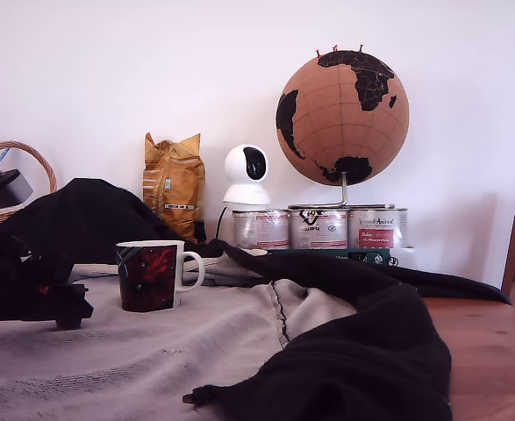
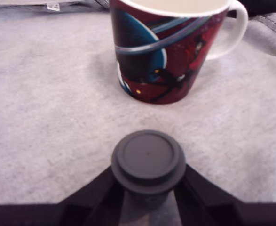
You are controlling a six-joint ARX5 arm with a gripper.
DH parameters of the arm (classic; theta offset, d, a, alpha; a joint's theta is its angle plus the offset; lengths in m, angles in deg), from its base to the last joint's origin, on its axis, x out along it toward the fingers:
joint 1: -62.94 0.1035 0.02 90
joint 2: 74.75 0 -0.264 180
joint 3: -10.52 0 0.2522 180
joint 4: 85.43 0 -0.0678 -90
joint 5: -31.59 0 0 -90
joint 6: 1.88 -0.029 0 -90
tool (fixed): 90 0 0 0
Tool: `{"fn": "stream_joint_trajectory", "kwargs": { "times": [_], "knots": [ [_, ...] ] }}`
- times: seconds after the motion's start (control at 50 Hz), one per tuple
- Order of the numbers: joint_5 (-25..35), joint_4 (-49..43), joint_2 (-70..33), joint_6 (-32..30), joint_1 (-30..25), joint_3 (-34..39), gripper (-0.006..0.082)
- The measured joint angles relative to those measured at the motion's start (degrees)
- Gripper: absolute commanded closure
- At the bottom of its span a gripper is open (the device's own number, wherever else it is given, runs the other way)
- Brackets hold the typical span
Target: Pick the grey coffee capsule and place it inside the red coffee cup
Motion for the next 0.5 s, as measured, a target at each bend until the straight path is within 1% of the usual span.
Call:
{"fn": "stream_joint_trajectory", "kwargs": {
  "times": [0.08, 0.2, 0.28, 0.5],
  "knots": [
    [-0.02, 1.84, 0.00, 0.13, 0.00, -0.26, 0.0519],
    [-0.17, 7.17, 0.00, 1.88, 0.00, -0.59, 0.0519],
    [-1.95, 9.90, 0.00, 3.28, 0.00, -1.53, 0.0519],
    [-2.89, 10.25, 0.00, 5.88, -0.26, -8.41, 0.0519]
  ]
}}
